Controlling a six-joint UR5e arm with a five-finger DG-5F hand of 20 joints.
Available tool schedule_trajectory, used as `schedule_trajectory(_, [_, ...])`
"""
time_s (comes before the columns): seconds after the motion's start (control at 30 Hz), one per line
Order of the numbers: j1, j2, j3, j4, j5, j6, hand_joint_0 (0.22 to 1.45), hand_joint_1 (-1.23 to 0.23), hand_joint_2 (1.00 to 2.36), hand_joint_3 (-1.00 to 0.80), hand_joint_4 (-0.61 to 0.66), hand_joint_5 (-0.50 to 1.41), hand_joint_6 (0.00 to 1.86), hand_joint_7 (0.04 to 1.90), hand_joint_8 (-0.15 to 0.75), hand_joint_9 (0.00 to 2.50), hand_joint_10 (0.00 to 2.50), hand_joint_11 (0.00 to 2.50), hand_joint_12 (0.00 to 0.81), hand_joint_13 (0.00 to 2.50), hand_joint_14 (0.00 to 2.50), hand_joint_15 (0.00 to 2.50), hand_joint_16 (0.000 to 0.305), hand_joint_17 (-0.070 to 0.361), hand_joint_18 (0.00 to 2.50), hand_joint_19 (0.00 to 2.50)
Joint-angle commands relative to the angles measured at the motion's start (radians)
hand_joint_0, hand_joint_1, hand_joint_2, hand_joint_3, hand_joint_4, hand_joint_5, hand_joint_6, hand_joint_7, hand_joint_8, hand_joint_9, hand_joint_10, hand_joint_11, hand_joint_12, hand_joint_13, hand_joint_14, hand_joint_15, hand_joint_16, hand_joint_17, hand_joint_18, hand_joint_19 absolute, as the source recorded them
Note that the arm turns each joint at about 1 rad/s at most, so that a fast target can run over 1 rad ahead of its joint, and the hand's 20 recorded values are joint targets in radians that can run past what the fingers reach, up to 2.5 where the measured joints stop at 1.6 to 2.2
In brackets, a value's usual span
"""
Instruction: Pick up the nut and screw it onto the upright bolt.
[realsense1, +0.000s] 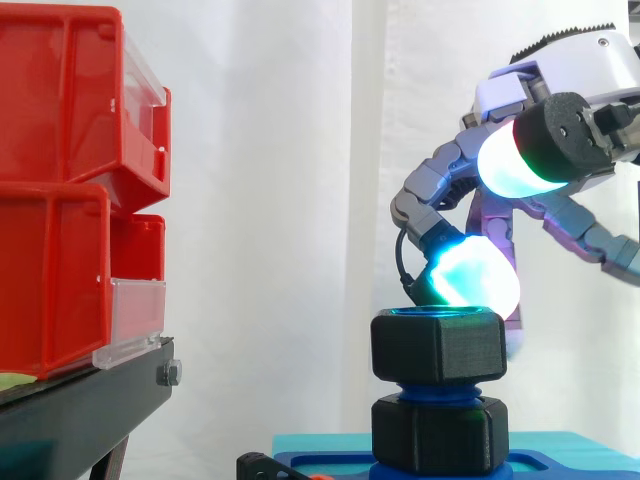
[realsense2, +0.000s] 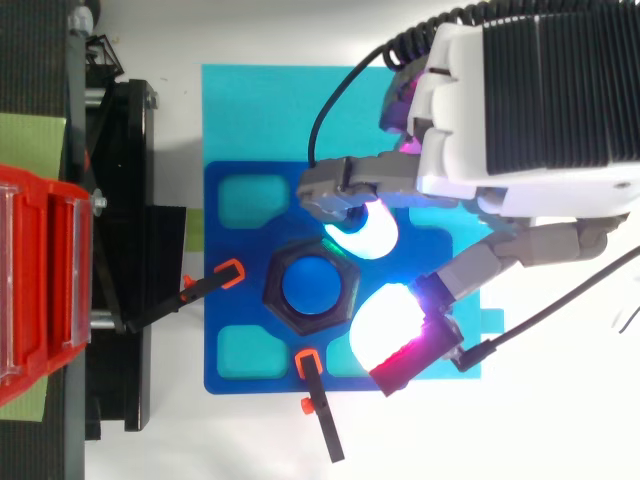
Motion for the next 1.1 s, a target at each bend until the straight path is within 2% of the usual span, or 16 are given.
schedule_trajectory(0.0, [-0.005,0.000,0.003,-0.013,-0.004,-0.001,0.51,-0.31,1.00,-0.50,0.08,0.12,0.50,1.44,0.274,2.14,0.02,0.39,0.215,1.38,0.00,0.07,0.025,0.056,1.14,0.31])
schedule_trajectory(0.1, [-0.014,0.000,0.038,-0.058,-0.004,-0.012,0.51,-0.31,1.00,-0.50,0.07,0.11,0.51,1.42,0.266,2.09,0.02,0.40,0.222,1.39,0.00,0.08,0.027,0.060,1.12,0.31])
schedule_trajectory(0.17, [-0.019,0.000,0.055,-0.082,-0.004,-0.020,0.51,-0.29,1.00,-0.50,0.10,0.08,0.50,1.38,0.283,1.87,0.01,0.33,0.252,1.28,0.00,0.11,0.032,0.071,0.95,0.29])
schedule_trajectory(0.2, [-0.022,0.000,0.066,-0.099,-0.004,-0.026,0.51,-0.29,1.00,-0.50,0.11,0.08,0.50,1.37,0.283,1.87,0.01,0.33,0.259,1.26,0.00,0.11,0.032,0.073,0.94,0.28])
schedule_trajectory(0.27, [-0.023,0.000,0.084,-0.122,-0.004,-0.035,0.50,-0.28,1.00,-0.50,0.18,0.02,0.50,1.15,0.290,1.64,0.01,0.29,0.297,1.15,0.00,0.13,0.038,0.085,0.86,0.29])
schedule_trajectory(0.3, [-0.026,0.000,0.104,-0.144,-0.004,-0.041,0.50,-0.28,1.00,-0.50,0.19,0.01,0.50,1.15,0.290,1.63,0.01,0.29,0.298,1.15,0.01,0.13,0.038,0.086,0.85,0.28])
schedule_trajectory(0.33, [-0.031,0.000,0.135,-0.176,-0.004,-0.053,0.50,-0.28,1.00,-0.50,0.23,-0.01,0.50,1.06,0.286,1.59,0.01,0.29,0.303,1.13,0.00,0.13,0.039,0.088,0.84,0.30])
schedule_trajectory(0.4, [-0.034,0.000,0.166,-0.202,-0.004,-0.070,0.50,-0.28,1.00,-0.50,0.26,-0.03,0.50,0.97,0.290,1.53,0.01,0.27,0.313,1.07,0.00,0.12,0.042,0.094,0.82,0.30])
schedule_trajectory(0.53, [-0.040,0.000,0.199,-0.211,-0.004,-0.093,0.49,-0.29,1.00,-0.50,0.24,-0.07,0.50,0.84,0.282,1.38,0.01,0.21,0.330,0.91,0.00,0.09,0.045,0.102,0.74,0.29])
schedule_trajectory(0.63, [-0.039,0.000,0.198,-0.199,-0.004,-0.093,0.48,-0.30,1.00,-0.50,0.22,-0.11,0.50,0.73,0.269,1.13,0.00,0.07,0.343,0.65,0.00,0.01,0.048,0.108,0.50,0.22])
schedule_trajectory(0.67, [-0.034,-0.001,0.193,-0.187,-0.005,-0.092,0.46,-0.31,1.00,-0.50,0.18,-0.14,0.50,0.67,0.259,0.87,0.00,0.00,0.363,0.42,0.00,0.00,0.050,0.113,0.23,0.09])
schedule_trajectory(0.73, [-0.029,-0.001,0.166,-0.153,-0.004,-0.087,0.45,-0.31,1.00,-0.50,0.14,-0.17,0.50,0.60,0.240,0.58,0.00,0.00,0.374,0.17,0.00,0.00,0.053,0.119,0.00,0.00])
schedule_trajectory(0.8, [-0.025,0.000,0.141,-0.118,-0.002,-0.079,0.44,-0.31,1.00,-0.50,0.12,-0.19,0.50,0.57,0.241,0.48,0.00,0.00,0.378,0.05,0.00,0.00,0.055,0.124,0.00,0.00])
schedule_trajectory(0.83, [-0.022,0.000,0.115,-0.075,-0.001,-0.066,0.43,-0.29,1.00,-0.50,0.11,-0.20,0.50,0.57,0.234,0.38,0.00,0.00,0.377,0.00,0.00,0.00,0.056,0.127,0.00,0.00])
schedule_trajectory(1.0, [-0.006,-0.001,0.028,0.071,-0.002,0.005,0.43,-0.28,1.00,-0.50,0.07,-0.21,0.50,0.55,0.205,0.18,0.00,0.00,0.367,0.00,0.00,0.00,0.061,0.137,0.00,0.00])
schedule_trajectory(1.07, [-0.002,-0.001,0.011,0.093,-0.002,0.017,0.42,-0.27,1.00,-0.50,0.05,-0.22,0.50,0.54,0.199,0.12,0.00,0.00,0.369,0.00,0.00,0.00,0.063,0.141,0.00,0.00])
